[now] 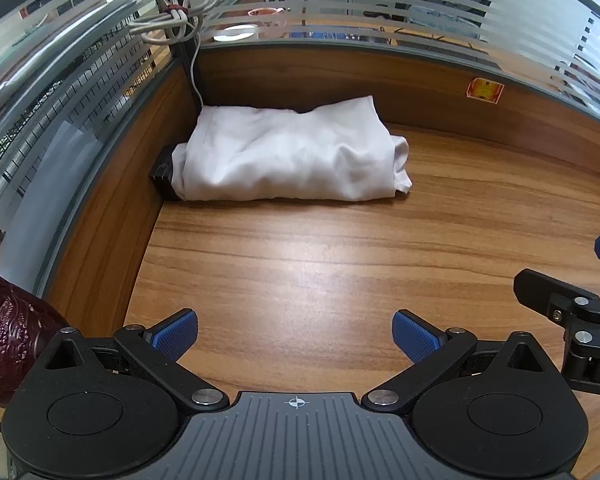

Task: Fold clothes

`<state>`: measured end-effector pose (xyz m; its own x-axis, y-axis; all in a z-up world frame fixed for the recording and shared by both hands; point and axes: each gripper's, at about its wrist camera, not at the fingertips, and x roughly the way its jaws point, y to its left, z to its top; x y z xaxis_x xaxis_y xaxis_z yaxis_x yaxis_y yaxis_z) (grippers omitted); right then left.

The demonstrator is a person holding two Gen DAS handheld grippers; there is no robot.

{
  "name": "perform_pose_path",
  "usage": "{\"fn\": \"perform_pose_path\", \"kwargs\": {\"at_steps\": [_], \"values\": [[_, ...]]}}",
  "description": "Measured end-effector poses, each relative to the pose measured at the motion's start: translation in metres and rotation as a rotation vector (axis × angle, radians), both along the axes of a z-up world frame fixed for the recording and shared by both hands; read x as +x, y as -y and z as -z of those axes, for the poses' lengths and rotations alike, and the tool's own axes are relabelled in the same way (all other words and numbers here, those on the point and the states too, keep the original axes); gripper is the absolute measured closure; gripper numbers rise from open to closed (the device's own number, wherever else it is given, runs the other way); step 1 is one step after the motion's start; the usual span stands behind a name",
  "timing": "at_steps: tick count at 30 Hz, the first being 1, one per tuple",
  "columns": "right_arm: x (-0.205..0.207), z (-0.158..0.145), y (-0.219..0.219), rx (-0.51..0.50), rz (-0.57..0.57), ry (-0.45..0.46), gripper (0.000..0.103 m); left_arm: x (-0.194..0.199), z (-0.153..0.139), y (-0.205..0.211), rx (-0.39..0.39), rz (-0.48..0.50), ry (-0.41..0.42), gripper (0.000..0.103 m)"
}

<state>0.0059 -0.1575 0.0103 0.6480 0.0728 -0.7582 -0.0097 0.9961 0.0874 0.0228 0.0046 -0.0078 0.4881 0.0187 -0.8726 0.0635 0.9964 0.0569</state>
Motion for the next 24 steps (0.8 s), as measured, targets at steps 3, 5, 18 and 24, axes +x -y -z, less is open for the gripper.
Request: {"fn": "perform_pose_path", "kwargs": {"at_steps": [3, 5, 18, 24], "values": [[0.009, 0.004, -0.002, 0.002, -0.011, -0.019, 0.0, 0.007, 0.005, -0.002, 0.001, 0.001, -0.018, 0.0], [0.016, 0.008, -0.004, 0.006, -0.015, -0.035, 0.0, 0.012, 0.009, -0.003, 0.002, 0.001, -0.031, 0.0], [0.114, 0.066, 0.005, -0.002, -0.009, -0.107, 0.0, 0.053, 0.038, -0.013, -0.034, 0.034, -0.088, 0.0], [0.181, 0.098, 0.012, 0.004, -0.005, -0.138, 0.0, 0.07, 0.048, -0.018, -0.021, 0.037, -0.094, 0.0]]}}
